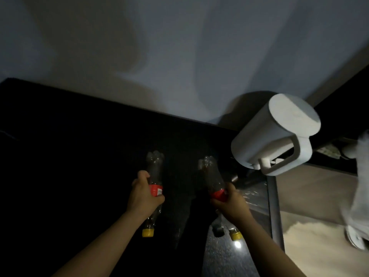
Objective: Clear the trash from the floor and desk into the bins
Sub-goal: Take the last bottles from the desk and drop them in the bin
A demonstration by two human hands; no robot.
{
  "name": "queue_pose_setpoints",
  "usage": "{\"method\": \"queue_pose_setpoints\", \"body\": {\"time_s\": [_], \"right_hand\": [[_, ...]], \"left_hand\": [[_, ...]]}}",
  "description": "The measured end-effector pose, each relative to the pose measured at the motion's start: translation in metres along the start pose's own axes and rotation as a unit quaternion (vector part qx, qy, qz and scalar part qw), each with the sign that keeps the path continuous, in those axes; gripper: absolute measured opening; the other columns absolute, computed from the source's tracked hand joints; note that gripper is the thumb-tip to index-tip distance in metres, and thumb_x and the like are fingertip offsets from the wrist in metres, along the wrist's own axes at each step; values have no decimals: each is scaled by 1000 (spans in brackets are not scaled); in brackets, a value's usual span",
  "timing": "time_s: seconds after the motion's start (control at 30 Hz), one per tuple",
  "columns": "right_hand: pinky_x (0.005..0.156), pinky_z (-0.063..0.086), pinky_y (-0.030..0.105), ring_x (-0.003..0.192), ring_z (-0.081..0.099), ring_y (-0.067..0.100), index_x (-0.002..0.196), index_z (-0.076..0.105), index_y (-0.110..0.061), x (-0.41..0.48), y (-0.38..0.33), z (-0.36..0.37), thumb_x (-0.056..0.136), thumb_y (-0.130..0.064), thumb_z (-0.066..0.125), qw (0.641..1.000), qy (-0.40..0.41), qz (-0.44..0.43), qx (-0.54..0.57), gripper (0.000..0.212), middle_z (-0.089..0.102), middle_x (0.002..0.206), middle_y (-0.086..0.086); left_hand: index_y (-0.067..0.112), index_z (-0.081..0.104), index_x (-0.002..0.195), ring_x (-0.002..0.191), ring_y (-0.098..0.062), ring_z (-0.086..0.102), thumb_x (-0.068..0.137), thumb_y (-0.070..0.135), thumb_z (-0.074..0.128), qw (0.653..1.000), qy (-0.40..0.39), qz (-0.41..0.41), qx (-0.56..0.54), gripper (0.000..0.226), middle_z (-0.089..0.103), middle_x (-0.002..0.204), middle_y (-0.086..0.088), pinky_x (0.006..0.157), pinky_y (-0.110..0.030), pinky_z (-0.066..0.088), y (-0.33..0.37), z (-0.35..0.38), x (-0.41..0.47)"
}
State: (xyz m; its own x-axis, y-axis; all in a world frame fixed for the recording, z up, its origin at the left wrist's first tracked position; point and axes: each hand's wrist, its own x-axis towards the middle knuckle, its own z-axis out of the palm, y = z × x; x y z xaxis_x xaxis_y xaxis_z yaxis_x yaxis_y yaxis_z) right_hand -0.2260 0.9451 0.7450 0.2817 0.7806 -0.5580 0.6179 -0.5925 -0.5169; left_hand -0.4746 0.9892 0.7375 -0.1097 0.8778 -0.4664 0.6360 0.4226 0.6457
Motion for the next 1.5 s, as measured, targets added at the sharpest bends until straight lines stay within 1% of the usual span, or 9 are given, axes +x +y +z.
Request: {"method": "queue_pose_setpoints", "body": {"time_s": [0.1, 0.37, 0.5, 0.67, 0.87, 1.1, 1.33, 1.43, 1.5], "right_hand": [[64, 47, 16, 82, 58, 6, 130, 42, -22, -30, 6, -11, 75, -26, 76, 997, 45, -18, 64, 64, 57, 102, -4], [76, 56, 28, 87, 65, 5, 127, 45, -35, -118, 40, -68, 69, -32, 79, 963, 195, -74, 172, 67, 65, 106, -10], [79, 55, 29, 87, 65, 5, 117, 46, -43, -171, 69, -118, 68, -29, 81, 925, 294, -94, 222, 62, 66, 102, -12], [78, 51, 25, 89, 64, 3, 124, 45, -40, -244, 126, -187, 70, -28, 80, 873, 396, -111, 263, 65, 63, 101, -16], [72, 51, 16, 89, 63, -1, 128, 45, -37, -342, 216, -244, 72, -32, 78, 814, 494, -96, 292, 65, 63, 105, -15], [61, 43, 0, 84, 58, -16, 118, 48, -40, -457, 302, -279, 74, -28, 78, 747, 583, -69, 312, 54, 62, 97, -23], [70, 48, 13, 90, 56, -16, 122, 47, -41, -540, 374, -290, 73, -34, 78, 676, 666, -17, 314, 58, 59, 94, -33], [75, 51, 18, 91, 57, -15, 123, 46, -41, -560, 402, -296, 72, -33, 77, 657, 686, 3, 313, 60, 55, 94, -44], [75, 52, 17, 91, 58, -14, 125, 46, -40, -566, 422, -302, 73, -33, 76, 646, 697, 16, 310, 61, 59, 95, -36]], "left_hand": [[28, 25, 123, 98, -21, 55, 69, 15, 79, 998, -9, 49, -27, 78, 41, 129, -8, 63, -23, 46, 15, 2, -17], [40, 27, 127, 92, -7, 49, 69, 16, 78, 971, -75, 212, -77, 81, 38, 129, 6, 63, -17, 43, 96, 18, -97], [39, 24, 136, 98, -10, 54, 70, 14, 78, 946, -112, 285, -104, 89, 38, 132, 12, 70, -22, 51, 145, 46, -154], [42, 30, 132, 93, -8, 57, 68, 18, 78, 911, -125, 375, -115, 83, 48, 126, 5, 72, -23, 51, 214, 94, -243], [46, 37, 126, 102, -3, 57, 60, 28, 74, 862, -165, 454, -155, 78, 52, 124, 16, 85, -25, 51, 268, 163, -363], [49, 37, 123, 88, 21, 51, 66, 23, 78, 802, -263, 510, -165, 75, 49, 115, 23, 70, -15, 47, 299, 236, -486], [45, 33, 131, 94, 2, 55, 68, 25, 79, 720, -363, 578, -126, 80, 47, 114, 27, 70, -17, 49, 325, 297, -588], [51, 32, 127, 96, -4, 58, 65, 31, 78, 698, -393, 587, -118, 79, 48, 120, 24, 76, -28, 56, 332, 326, -618], [53, 33, 125, 95, -5, 60, 65, 29, 78, 686, -409, 591, -115, 79, 49, 121, 23, 79, -30, 57, 338, 347, -633]]}}
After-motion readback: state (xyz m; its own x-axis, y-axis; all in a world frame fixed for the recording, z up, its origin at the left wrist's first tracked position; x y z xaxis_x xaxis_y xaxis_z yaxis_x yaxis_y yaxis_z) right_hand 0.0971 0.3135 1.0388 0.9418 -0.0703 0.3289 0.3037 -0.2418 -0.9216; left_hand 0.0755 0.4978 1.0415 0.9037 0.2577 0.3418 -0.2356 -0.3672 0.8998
